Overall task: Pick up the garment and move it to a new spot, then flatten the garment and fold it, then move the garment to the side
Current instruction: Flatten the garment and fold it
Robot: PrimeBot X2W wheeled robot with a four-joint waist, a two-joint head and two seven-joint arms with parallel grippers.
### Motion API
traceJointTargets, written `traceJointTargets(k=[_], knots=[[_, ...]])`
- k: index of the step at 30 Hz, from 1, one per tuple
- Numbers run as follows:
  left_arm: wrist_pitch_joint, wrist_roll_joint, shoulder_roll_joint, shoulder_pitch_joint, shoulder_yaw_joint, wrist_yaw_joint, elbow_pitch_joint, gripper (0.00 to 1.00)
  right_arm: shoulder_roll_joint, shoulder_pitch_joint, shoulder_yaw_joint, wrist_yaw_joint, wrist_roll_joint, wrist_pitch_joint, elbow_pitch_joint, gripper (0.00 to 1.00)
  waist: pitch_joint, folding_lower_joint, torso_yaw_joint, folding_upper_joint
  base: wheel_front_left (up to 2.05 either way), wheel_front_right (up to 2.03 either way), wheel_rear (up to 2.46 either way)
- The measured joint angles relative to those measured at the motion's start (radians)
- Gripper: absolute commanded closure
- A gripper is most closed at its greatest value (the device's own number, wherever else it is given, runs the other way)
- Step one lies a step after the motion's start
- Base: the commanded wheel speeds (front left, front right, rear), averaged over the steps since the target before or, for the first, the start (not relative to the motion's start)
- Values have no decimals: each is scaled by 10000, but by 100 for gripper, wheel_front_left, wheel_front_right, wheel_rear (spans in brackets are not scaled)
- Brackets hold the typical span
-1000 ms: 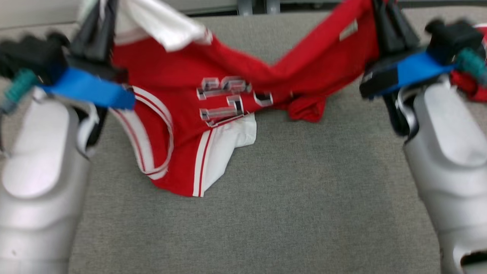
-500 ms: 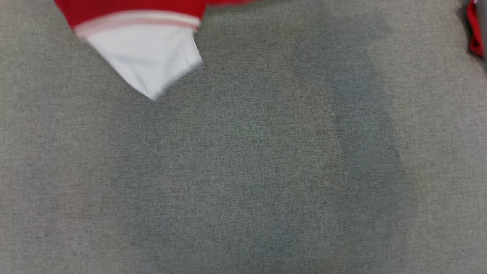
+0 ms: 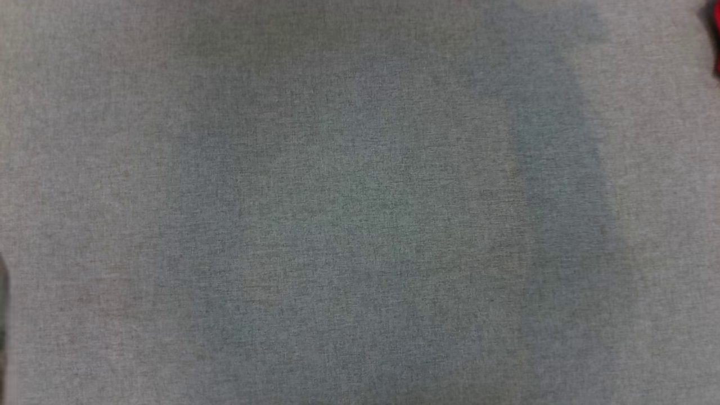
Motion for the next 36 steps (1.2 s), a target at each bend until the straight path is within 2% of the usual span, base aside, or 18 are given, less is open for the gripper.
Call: traceJointTargets(k=[7, 12, 19, 27, 36], knots=[[2, -111, -274, 2954, 604, 178, -1338, 100, 253, 2666, -322, 0, 140, -2, -1335, 100, 51, 0, 135, 0, 0, 0, 0], [0, -2, -581, 6001, 1135, 441, -2677, 100, 428, 5256, -658, 0, 100, 0, -2414, 100, -365, 0, 153, 0, 0, 0, 0], [2, 232, -915, 9771, 1762, 589, -4180, 100, 685, 8424, -746, 0, 334, -2, -3461, 100, -1176, -2, 207, 0, 0, 0, 0], [0, 219, -1528, 13274, 2238, 639, -4930, 100, 869, 11141, -884, 0, 763, 0, -3906, 100, -2175, -3, 156, 0, 0, 0, 0], [2, 232, -1906, 15597, 2533, 673, -5102, 100, 966, 13418, -1216, 0, 855, 10, -4000, 100, -3220, -4, 268, 0, 0, 0, 0]])
